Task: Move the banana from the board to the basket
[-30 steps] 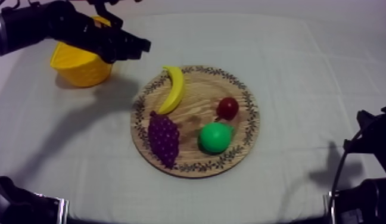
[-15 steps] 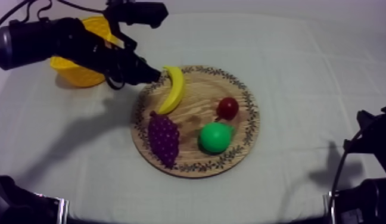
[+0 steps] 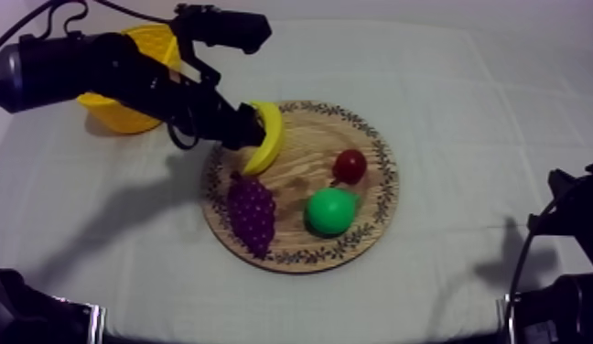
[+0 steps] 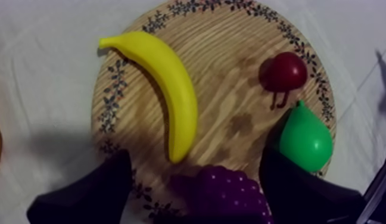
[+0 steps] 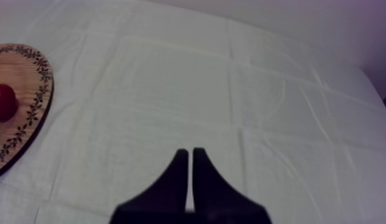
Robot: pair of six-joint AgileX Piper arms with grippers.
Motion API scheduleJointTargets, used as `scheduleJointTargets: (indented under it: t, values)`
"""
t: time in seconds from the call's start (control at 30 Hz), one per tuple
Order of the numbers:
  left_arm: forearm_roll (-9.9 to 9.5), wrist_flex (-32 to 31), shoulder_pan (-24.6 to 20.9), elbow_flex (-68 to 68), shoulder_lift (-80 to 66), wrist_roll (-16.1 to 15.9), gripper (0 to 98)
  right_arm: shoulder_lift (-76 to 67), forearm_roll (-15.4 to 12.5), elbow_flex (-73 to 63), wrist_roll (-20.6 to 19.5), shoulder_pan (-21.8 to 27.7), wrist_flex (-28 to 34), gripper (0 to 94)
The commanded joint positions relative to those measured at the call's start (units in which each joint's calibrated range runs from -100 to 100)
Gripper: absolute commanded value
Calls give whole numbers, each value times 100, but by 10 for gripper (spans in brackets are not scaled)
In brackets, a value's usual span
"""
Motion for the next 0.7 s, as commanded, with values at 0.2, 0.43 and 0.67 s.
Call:
scheduleJointTargets:
  t: [0.2,0.43,0.67]
  values:
    - [42,12,2,-227,389,164,776,-5,1,5,0,3,1,4]
    - [64,333,-19,-806,1144,382,751,-5,1,5,0,3,1,4]
    - [-15,894,-58,-1615,1977,605,703,-5,1,5,0,3,1,4]
